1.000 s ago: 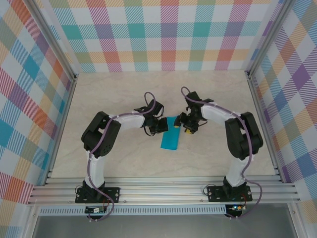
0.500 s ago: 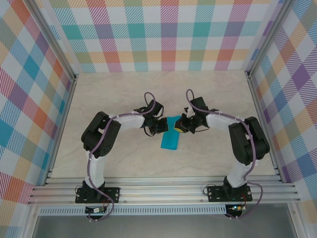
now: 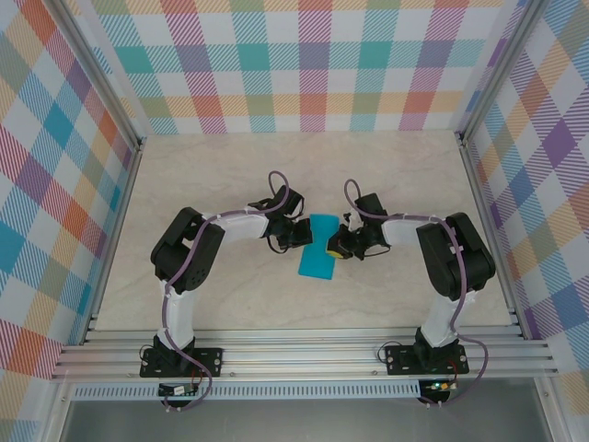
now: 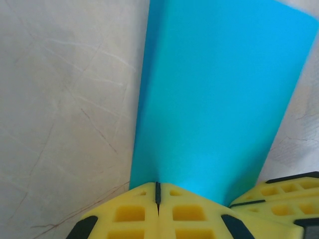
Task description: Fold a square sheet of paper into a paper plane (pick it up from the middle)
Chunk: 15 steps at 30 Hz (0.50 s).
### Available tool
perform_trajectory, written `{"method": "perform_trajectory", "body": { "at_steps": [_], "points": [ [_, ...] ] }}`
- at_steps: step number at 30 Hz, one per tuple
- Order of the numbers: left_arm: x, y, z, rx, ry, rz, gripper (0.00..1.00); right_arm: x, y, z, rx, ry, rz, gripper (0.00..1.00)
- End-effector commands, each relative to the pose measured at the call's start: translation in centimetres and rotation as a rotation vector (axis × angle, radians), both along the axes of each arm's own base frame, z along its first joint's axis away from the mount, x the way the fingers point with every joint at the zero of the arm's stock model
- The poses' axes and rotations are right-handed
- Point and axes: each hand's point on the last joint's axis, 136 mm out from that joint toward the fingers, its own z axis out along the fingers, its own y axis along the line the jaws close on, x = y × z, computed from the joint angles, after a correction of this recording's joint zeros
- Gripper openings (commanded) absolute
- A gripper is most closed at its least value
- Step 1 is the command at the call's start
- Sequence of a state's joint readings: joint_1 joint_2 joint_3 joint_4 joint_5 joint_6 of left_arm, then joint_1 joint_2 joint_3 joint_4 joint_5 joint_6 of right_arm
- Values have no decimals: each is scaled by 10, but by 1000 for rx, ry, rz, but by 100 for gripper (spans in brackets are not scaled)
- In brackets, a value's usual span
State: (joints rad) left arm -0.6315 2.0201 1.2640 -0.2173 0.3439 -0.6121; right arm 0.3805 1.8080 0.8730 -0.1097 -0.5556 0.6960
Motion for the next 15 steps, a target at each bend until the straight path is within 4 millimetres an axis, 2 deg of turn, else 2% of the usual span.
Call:
{"method": "perform_trajectory", "body": {
  "at_steps": [1, 6, 8, 10, 15],
  "points": [
    [-28, 17, -34, 97, 95, -21, 0, -2, -5, -10, -12, -44, 23, 9],
    [-29, 18, -35, 101, 95, -25, 0, -12, -14, -29, -51, -53, 33, 9],
    [-30, 18, -35, 101, 95, -25, 0, -15, -15, -30, -48, -60, 37, 10],
    [-29, 18, -34, 99, 95, -26, 0, -13, -11, -20, -23, -83, 39, 10],
    [-29, 18, -35, 102, 92, -27, 0, -1, 5, 29, 109, -186, 54, 11]
  ]
}}
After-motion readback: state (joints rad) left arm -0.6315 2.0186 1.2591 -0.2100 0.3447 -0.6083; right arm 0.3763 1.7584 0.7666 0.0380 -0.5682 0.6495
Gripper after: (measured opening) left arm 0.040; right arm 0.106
